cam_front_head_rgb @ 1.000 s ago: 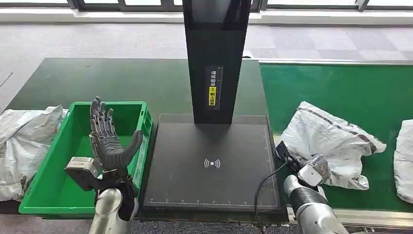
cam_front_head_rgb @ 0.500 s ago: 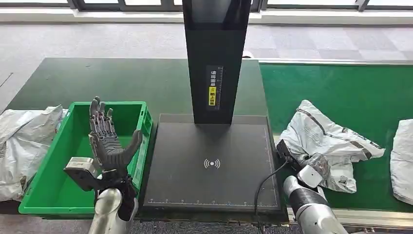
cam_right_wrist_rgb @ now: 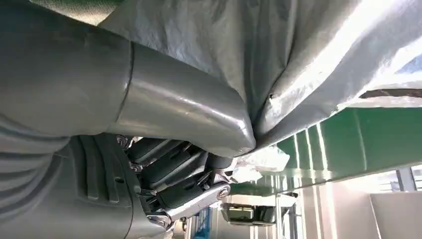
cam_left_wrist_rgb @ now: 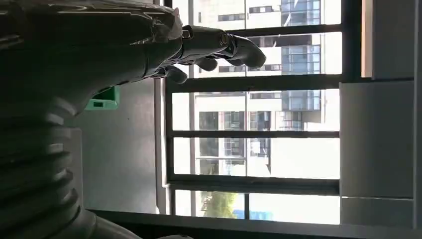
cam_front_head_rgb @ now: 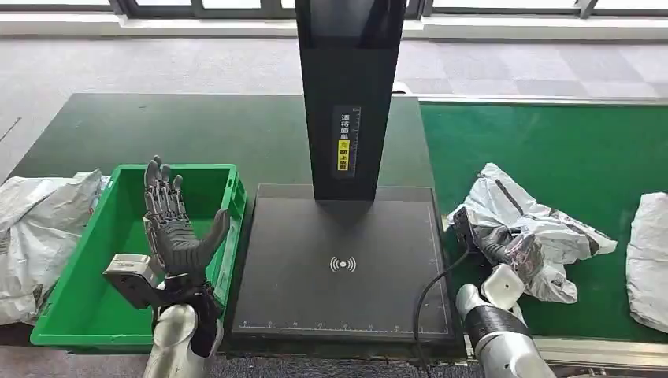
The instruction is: Moved the parcel from conveyor to table for the left to box.
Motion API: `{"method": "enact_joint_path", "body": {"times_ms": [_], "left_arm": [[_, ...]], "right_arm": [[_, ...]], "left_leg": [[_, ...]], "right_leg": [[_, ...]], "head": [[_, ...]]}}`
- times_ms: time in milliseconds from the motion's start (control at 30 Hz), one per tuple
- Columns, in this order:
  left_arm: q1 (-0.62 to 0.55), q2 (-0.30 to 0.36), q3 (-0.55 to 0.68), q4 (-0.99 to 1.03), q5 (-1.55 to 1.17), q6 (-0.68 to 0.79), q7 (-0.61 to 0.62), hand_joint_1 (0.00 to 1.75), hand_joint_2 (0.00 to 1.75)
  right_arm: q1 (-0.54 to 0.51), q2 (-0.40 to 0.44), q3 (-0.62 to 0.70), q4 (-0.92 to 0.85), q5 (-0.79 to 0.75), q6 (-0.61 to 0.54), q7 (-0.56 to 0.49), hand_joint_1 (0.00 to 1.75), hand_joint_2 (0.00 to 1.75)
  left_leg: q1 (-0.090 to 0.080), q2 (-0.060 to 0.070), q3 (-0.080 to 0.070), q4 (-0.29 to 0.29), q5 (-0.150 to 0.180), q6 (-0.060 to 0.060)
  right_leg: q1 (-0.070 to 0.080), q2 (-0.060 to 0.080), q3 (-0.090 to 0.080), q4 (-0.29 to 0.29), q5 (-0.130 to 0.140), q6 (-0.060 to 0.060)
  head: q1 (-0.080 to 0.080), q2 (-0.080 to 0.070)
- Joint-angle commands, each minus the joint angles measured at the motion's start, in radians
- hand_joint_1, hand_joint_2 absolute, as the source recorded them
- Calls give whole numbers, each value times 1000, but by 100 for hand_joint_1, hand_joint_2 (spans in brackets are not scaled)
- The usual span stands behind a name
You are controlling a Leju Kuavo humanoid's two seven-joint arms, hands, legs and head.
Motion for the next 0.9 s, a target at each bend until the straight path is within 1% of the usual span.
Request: {"method": "enact_joint_path", "body": {"times_ms": [33, 367, 433, 467, 500, 533, 567, 600, 633, 667, 700, 733, 767, 800, 833, 867, 900], "left_arm": [[32, -39, 29, 20, 0, 3, 3, 0, 175], [32, -39, 29, 20, 0, 3, 3, 0, 175], [32, -39, 29, 20, 0, 3, 3, 0, 175], [29, -39, 29, 24, -1, 2, 3, 0, 175], [27, -39, 28, 27, -1, 3, 3, 0, 175], [19, -39, 28, 34, -4, 5, 3, 0, 175], [15, -38, 28, 38, -4, 5, 3, 0, 175], [11, -38, 27, 40, -6, 6, 3, 0, 175], [8, -37, 28, 42, -6, 8, 3, 0, 175], [6, -37, 29, 44, -5, 8, 3, 0, 175], [5, -37, 30, 45, -5, 7, 3, 0, 175], [1, -37, 33, 50, -5, 8, 3, 0, 175], [-3, -36, 35, 56, -6, 9, 3, 0, 175], [-4, -35, 35, 55, -4, 10, 3, 0, 175], [-7, -34, 35, 55, -2, 7, 3, 0, 175], [-9, -35, 34, 55, -5, 7, 3, 0, 175], [-19, -30, 28, 69, -2, -1, 3, 0, 175]], "right_arm": [[-18, 12, 33, -7, -4, 0, 0, 175, 175], [-18, 12, 33, -7, -4, 0, 0, 175, 175], [-18, 12, 33, -7, -4, 0, 0, 175, 175], [34, 42, 14, -174, -43, -18, -92, 175, 175], [56, 59, 4, -247, -76, -18, -157, 175, 175], [113, 113, -35, -428, -108, -18, -300, 175, 175], [134, 138, -44, -509, -123, -18, -353, 175, 175], [161, 181, -64, -619, -151, -18, -443, 175, 175], [179, 208, -79, -682, -153, -18, -497, 175, 175], [186, 238, -102, -727, -174, -18, -567, 175, 175], [190, 249, -104, -749, -189, -18, -598, 175, 175], [195, 271, -108, -777, -183, -18, -640, 175, 175], [201, 280, -98, -799, -233, -18, -698, 175, 175], [203, 280, -98, -804, -233, -18, -711, 175, 175], [212, 280, -72, -831, -280, -18, -748, 175, 175], [218, 280, -47, -836, -322, -18, -779, 175, 175], [204, 280, 85, -689, -445, -18, -927, 175, 175]], "left_leg": [[0, 3, 1, -1, -1, -1], [0, 2, 1, 0, 0, -1], [0, 4, 3, -2, -1, -1], [0, 3, 2, -1, -1, -1], [0, 2, 1, -1, 0, -1], [0, 3, 2, -2, -1, -1], [0, 2, 0, -1, 0, -1], [0, 3, 1, -1, -1, -1], [0, 3, 0, -1, -1, -1], [0, 2, 0, 0, -1, -1], [0, 5, 0, -1, -2, -2], [0, 4, 2, -1, -2, -2], [1, 6, 3, -2, -2, -3], [0, 3, 0, -1, -1, -2], [1, 1, -1, 0, 0, -1], [1, 2, 1, -1, -1, -2], [1, 0, -1, 0, 0, -1]], "right_leg": [[0, 2, 1, -1, 0, 0], [0, 2, 0, 0, 0, 0], [1, 3, 2, -2, 1, 0], [0, 2, 1, -1, 0, 0], [0, 1, 0, 0, 0, 0], [0, 2, 1, -2, 0, 0], [0, 1, 0, 0, 0, 0], [0, 2, 0, -1, 0, -1], [0, 2, -1, 0, 0, -1], [0, 2, -1, 0, 0, 0], [0, 4, -2, 1, 0, -1], [1, 3, 0, 0, -1, -1], [1, 5, 0, 0, -1, -2], [0, 2, -2, 1, -1, -1], [1, 0, -2, 0, -1, -1], [1, 1, -1, 0, -1, -1], [1, -1, -2, 0, -1, 0]], "head": [[0, 0], [0, 0], [0, 0], [0, 0], [0, 0], [0, 0], [0, 0], [0, 0], [0, 0], [0, 0], [0, 0], [0, 0], [0, 0], [0, 0], [0, 0], [0, 0], [0, 0]]}}
